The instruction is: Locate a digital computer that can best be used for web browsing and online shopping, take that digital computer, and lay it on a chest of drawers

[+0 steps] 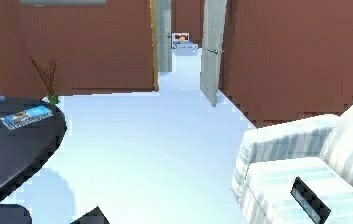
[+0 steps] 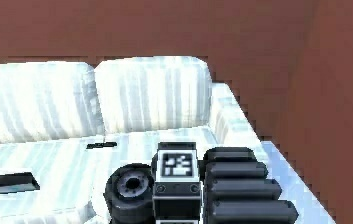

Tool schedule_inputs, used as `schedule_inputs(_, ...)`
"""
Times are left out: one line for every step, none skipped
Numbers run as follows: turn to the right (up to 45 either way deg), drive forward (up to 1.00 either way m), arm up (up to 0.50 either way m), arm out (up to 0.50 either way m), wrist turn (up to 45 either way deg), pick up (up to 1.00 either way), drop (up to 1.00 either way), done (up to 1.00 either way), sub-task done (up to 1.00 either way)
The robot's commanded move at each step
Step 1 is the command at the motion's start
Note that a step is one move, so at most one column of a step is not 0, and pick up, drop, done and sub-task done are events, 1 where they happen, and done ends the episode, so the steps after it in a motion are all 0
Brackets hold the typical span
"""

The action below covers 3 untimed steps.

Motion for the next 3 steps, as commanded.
schedule_inputs(0.0, 1.0, 0.0, 0.0, 0.0, 0.0, 0.0, 0.0, 0.0)
schedule_inputs(0.0, 1.0, 0.0, 0.0, 0.0, 0.0, 0.0, 0.0, 0.0)
schedule_inputs(0.0, 1.0, 0.0, 0.0, 0.0, 0.0, 0.0, 0.0, 0.0)
